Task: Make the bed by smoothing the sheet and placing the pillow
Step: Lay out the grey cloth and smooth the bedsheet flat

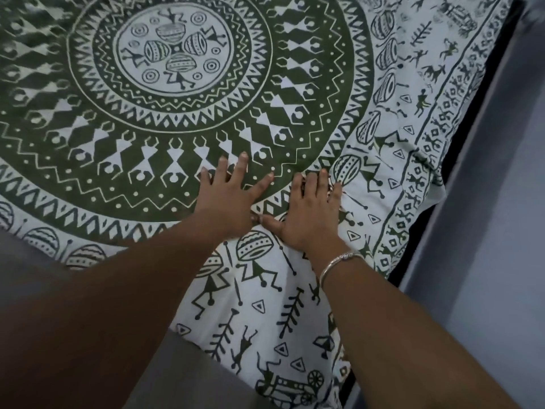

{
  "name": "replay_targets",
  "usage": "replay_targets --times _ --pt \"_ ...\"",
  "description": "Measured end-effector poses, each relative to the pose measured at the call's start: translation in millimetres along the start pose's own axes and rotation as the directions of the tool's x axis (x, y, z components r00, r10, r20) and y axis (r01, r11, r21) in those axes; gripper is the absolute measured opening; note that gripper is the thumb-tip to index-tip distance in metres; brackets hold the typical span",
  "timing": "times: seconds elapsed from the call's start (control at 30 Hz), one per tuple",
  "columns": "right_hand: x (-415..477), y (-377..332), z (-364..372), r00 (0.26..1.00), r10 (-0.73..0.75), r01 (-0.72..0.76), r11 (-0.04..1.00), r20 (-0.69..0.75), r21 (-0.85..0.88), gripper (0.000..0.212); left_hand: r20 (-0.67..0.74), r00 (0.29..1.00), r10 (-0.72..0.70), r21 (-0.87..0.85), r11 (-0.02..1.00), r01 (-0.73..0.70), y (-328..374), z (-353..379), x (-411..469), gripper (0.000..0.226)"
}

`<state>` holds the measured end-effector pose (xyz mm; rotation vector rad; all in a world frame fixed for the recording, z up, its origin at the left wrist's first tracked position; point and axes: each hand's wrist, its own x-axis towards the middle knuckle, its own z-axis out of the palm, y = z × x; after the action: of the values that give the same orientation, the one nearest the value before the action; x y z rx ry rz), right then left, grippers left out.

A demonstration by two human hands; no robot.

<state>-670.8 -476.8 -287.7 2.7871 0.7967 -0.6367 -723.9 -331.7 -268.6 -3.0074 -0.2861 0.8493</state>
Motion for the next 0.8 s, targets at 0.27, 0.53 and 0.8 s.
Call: replay_targets --times 0.27,0.53,0.8 --pt "-22.5 1.4 -7.4 0.956 -0.119 0.132 0.991 -0.27 0.03 0.093 -0.431 0.867 -0.251 -0.326 0.939 0.11 23.8 36.8 -37.8 0.063" --pt "-56.0 28.3 29.9 0.83 -0.538 0.541 0.841 -0.145 -0.025 0.091 -0.308 0.893 -0.328 -0.326 0.918 0.225 37.6 50.3 -43.1 0.065" --pt "-25.8 63.8 -2.2 0.922 -0.296 0.315 0.948 -0.249 0.04 0.069 -0.417 0.905 -0.08 -0.374 0.923 -0.091 85.6 12.0 -4.7 0.061"
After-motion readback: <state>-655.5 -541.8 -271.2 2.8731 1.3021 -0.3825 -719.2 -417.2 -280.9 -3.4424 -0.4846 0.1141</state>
